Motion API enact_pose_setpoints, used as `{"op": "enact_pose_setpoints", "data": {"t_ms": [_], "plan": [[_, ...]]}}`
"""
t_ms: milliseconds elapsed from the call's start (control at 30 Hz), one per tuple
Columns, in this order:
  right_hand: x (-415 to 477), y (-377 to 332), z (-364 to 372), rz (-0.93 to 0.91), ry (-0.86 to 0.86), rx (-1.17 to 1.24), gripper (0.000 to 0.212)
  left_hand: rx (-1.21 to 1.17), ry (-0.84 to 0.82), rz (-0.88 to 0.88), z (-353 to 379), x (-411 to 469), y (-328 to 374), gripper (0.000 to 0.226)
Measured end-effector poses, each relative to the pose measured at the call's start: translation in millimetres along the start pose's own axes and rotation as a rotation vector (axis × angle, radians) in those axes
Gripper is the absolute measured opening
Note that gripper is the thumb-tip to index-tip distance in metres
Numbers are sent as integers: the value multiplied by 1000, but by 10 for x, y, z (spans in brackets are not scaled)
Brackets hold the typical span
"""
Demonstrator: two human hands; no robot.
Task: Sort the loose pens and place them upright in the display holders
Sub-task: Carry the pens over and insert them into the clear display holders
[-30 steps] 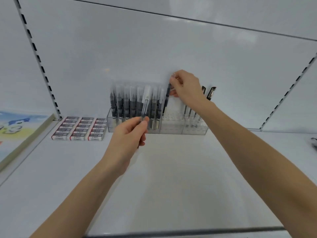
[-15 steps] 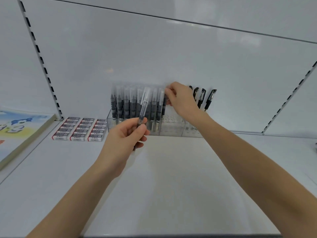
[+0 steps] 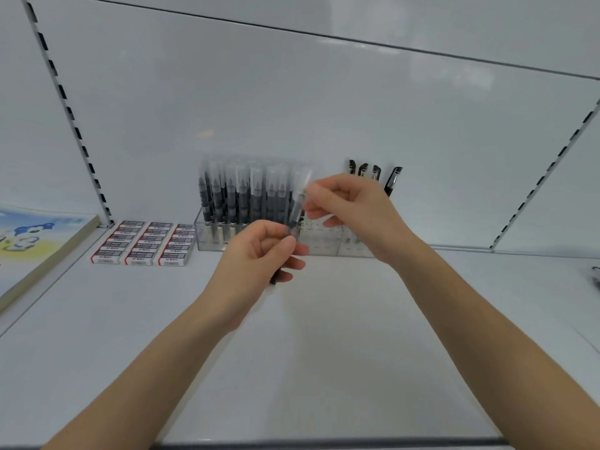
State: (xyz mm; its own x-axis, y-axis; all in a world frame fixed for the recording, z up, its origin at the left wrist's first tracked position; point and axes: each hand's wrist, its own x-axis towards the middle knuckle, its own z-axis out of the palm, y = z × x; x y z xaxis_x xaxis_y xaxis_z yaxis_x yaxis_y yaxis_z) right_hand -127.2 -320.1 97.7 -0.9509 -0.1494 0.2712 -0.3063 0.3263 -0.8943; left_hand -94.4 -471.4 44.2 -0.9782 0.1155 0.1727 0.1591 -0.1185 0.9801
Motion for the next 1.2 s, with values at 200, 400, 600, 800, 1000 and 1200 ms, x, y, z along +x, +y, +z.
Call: {"op": "enact_pose_setpoints", "data": {"t_ms": [200,400,600,800,1000,1200], "plan": [[17,50,-77,-27,89,68,8,497,63,116,-6,37,-223,11],[438,125,-262,-103,330,-154,6,1274,-29,296,-289,-52,-566,41],[672,115,-125,-142,252,-285,9,1315,-72,179,-304,-56,-622,44],[725,128,-129,-113,204,-413,11,1239,-82,104,-298,-65,-588,43],[668,368,57,-15,133,-504,17,1209,-87,104,-305,-52,-622,54],[613,421,79,32,137,-531,30,1193,-34,138,-298,-51,-629,69]]}}
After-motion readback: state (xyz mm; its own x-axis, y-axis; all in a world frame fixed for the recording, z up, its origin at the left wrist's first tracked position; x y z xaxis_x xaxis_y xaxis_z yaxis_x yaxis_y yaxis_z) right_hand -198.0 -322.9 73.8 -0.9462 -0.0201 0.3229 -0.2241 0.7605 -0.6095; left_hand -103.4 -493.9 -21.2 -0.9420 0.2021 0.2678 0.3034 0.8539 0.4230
